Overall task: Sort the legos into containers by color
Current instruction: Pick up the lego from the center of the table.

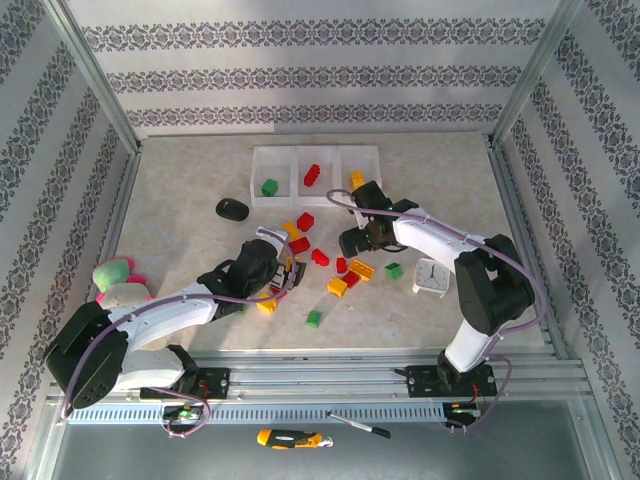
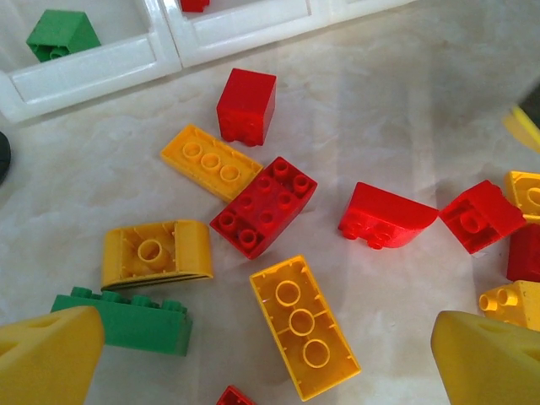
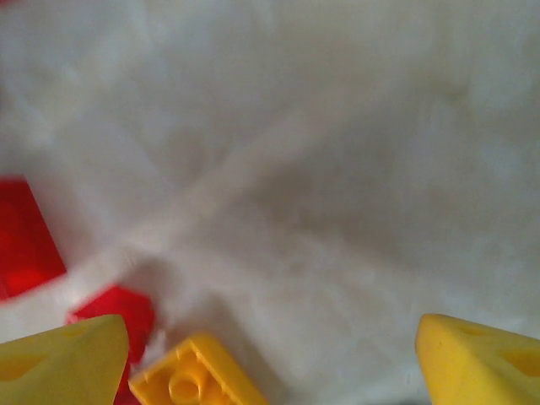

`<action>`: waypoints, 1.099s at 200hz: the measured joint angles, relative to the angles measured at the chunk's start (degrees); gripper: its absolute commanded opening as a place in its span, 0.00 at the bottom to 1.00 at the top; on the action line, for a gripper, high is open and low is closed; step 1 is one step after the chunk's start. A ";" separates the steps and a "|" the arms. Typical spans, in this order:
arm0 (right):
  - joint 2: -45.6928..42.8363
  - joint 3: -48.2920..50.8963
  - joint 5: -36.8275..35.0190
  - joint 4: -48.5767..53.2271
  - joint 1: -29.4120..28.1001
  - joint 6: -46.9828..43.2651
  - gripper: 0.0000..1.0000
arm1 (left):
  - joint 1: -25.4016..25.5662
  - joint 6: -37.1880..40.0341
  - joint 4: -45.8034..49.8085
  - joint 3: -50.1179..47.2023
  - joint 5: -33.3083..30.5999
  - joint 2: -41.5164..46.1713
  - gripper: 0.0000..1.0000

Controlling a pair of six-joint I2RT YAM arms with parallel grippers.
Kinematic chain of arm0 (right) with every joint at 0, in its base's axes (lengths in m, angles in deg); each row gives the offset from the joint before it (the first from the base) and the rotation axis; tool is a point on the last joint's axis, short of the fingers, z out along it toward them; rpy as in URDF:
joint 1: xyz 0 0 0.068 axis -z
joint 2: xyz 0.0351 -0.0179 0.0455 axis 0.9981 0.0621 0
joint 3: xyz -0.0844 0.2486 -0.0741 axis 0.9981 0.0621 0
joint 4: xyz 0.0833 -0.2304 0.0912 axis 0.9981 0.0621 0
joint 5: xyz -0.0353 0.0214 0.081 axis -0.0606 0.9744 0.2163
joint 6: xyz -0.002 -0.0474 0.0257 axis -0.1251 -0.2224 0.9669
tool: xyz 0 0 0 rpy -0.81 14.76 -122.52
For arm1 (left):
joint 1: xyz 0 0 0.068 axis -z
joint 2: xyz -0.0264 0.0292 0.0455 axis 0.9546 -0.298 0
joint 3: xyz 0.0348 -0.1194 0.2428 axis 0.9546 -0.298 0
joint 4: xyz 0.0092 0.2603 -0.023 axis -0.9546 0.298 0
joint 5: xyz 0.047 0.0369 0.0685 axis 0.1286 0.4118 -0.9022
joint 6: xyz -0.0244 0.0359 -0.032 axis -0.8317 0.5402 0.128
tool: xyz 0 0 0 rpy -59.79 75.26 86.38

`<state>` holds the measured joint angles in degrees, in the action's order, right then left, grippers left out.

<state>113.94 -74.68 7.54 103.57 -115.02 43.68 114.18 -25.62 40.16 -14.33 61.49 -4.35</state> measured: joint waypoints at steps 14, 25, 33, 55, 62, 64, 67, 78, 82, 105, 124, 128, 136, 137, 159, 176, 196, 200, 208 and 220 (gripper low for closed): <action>0.02 0.00 0.61 3.06 -0.02 -0.68 0.88 | -0.02 -0.31 -0.02 0.15 0.02 -0.28 0.99; 0.52 -0.02 1.11 4.96 -0.02 -1.33 0.88 | 0.00 -0.33 -0.07 0.26 0.02 -0.31 0.99; 1.22 -0.09 1.42 5.92 -0.02 -1.55 0.88 | 0.00 -0.33 -0.09 0.33 0.02 -0.31 0.99; 3.96 -0.39 2.58 7.74 -0.07 -2.01 0.87 | 0.00 -0.31 -0.09 0.52 0.04 -0.28 0.99; 4.74 -0.68 3.21 8.09 -0.07 -2.19 0.86 | 0.00 -0.31 -0.07 0.52 0.02 -0.26 0.99; 5.01 -0.81 3.28 8.20 -0.07 -2.19 0.86 | 0.00 -0.31 -0.07 0.52 0.02 -0.26 0.99; 5.33 -0.98 3.32 8.26 -0.07 -2.21 0.85 | -0.02 -0.33 -0.09 0.52 0.02 -0.24 0.99; 6.51 -1.68 3.61 8.52 -0.07 -2.21 0.82 | 0.00 -0.33 -0.04 0.52 0.02 -0.11 0.99; 6.78 -2.03 3.82 8.72 -0.07 -2.14 0.81 | -0.02 -0.33 -0.07 0.52 0.00 -0.04 0.99; 7.65 -3.10 3.50 8.68 0.15 -1.07 0.75 | 0.00 -0.33 -0.07 0.52 -0.02 0.68 0.99; 7.80 -3.19 2.97 8.74 1.11 0.11 0.69 | 0.00 -0.35 -0.07 0.52 -0.02 0.98 0.99; 7.80 -3.17 2.91 8.74 1.38 0.61 0.68 | 0.00 -0.35 -0.07 0.52 -0.02 1.01 0.99; 7.78 -3.17 2.84 8.72 2.12 0.98 0.67 | -0.02 -0.35 -0.07 0.52 -0.02 1.03 0.99; 7.78 -3.17 2.84 8.74 2.27 1.07 0.66 | 0.00 -0.35 -0.09 0.52 0.00 1.03 0.99; 7.78 -3.17 2.86 8.74 3.82 2.05 0.59 | -0.02 -0.35 -0.07 0.52 -0.02 1.03 0.99; 7.78 -3.06 2.91 8.74 4.09 3.08 0.53 | -0.02 -0.35 -0.07 0.52 0.00 1.03 0.99; 7.78 -2.67 2.95 8.70 3.65 4.20 0.46 | -0.02 -0.39 -0.09 0.52 0.00 1.03 0.99; 7.78 -2.56 2.95 8.74 3.63 4.50 0.43 | -0.02 -0.44 -0.09 0.52 0.02 1.03 0.99; 7.78 -2.34 2.99 8.70 3.56 5.44 0.39 | -0.02 -0.55 -0.09 0.52 0.02 1.03 0.99; 7.78 -2.10 3.08 8.74 3.34 6.34 0.31 | -0.02 -0.61 -0.09 0.52 0.04 1.03 0.99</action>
<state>121.72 -76.78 10.62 112.31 -111.67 50.02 114.16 -26.24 40.07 -13.80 61.53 -3.32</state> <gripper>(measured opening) 0.389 0.994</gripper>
